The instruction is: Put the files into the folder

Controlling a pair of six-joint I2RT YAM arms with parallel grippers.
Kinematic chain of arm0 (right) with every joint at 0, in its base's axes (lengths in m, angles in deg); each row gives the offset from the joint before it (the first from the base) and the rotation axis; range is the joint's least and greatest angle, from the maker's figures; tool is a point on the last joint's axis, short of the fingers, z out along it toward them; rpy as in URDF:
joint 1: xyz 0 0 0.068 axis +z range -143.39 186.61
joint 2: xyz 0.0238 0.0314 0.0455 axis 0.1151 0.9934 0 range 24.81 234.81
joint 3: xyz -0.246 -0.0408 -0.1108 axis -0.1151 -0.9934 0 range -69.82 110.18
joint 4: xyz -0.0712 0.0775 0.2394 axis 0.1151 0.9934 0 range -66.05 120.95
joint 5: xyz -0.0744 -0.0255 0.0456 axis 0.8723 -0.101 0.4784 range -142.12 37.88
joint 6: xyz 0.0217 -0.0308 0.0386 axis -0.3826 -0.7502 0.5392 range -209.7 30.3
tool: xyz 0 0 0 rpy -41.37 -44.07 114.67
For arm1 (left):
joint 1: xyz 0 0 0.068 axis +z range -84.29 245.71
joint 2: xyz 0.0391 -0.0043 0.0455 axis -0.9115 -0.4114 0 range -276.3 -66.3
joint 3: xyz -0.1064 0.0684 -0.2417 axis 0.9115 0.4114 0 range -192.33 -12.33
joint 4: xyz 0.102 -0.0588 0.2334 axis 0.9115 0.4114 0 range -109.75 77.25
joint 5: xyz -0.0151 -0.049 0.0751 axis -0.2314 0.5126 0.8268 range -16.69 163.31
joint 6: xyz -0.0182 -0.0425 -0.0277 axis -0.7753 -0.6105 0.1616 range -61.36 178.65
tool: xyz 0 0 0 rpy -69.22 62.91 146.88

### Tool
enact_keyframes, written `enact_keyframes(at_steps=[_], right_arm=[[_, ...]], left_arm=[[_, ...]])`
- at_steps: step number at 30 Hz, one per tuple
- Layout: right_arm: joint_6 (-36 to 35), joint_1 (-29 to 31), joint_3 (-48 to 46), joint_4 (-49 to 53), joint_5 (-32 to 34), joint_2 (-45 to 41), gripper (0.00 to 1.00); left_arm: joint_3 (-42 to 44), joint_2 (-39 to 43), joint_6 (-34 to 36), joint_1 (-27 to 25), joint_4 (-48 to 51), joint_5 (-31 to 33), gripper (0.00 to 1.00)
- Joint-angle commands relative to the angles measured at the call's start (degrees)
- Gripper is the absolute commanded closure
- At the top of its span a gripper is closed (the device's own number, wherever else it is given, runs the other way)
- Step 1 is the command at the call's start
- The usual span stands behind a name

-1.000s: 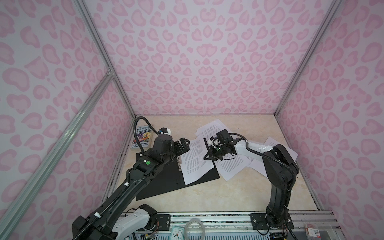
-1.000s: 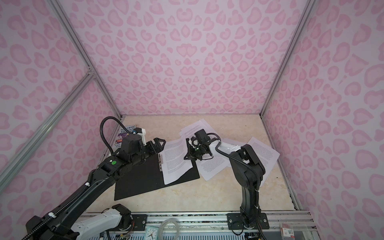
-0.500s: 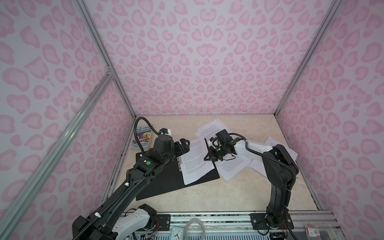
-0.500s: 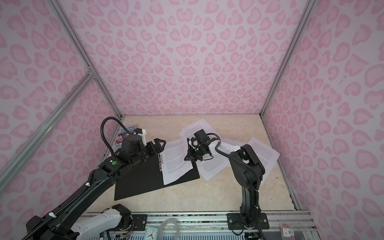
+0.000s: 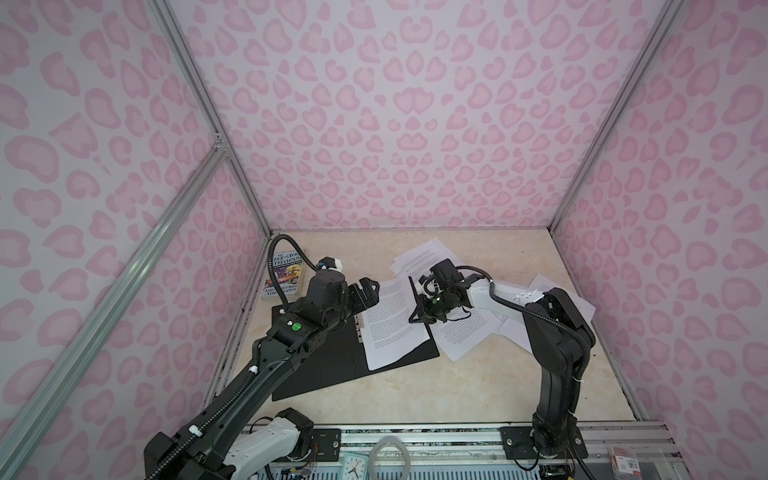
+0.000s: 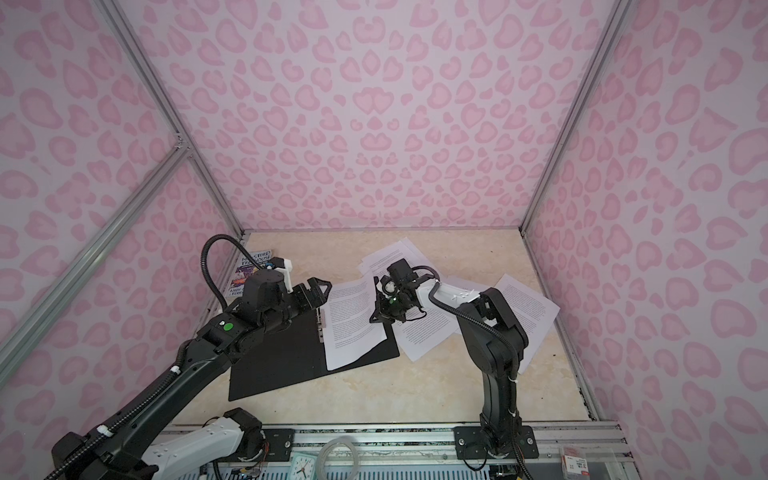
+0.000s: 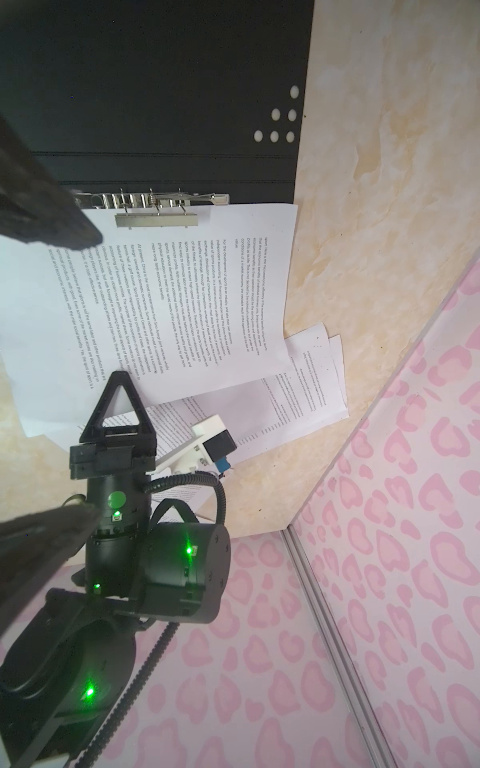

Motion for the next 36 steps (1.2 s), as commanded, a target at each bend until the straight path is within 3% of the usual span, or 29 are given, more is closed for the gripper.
enact_keyframes(at_steps=[1, 31, 36], right_arm=[[-1.95, 0.10, 0.57, 2.42, 1.23, 0.71, 1.00], [-4.56, 0.28, 3.41, 5.23, 1.29, 2.20, 1.00], [-5.02, 0.19, 3.52, 5.80, 1.78, 2.04, 0.84]], left_arm=[[0.21, 0.28, -0.09, -0.01, -1.96, -0.16, 0.03], [0.12, -0.59, 0.14, 0.02, -1.94, 0.34, 0.03], [0.21, -0.85, 0.16, 0.08, -1.87, 0.26, 0.03]])
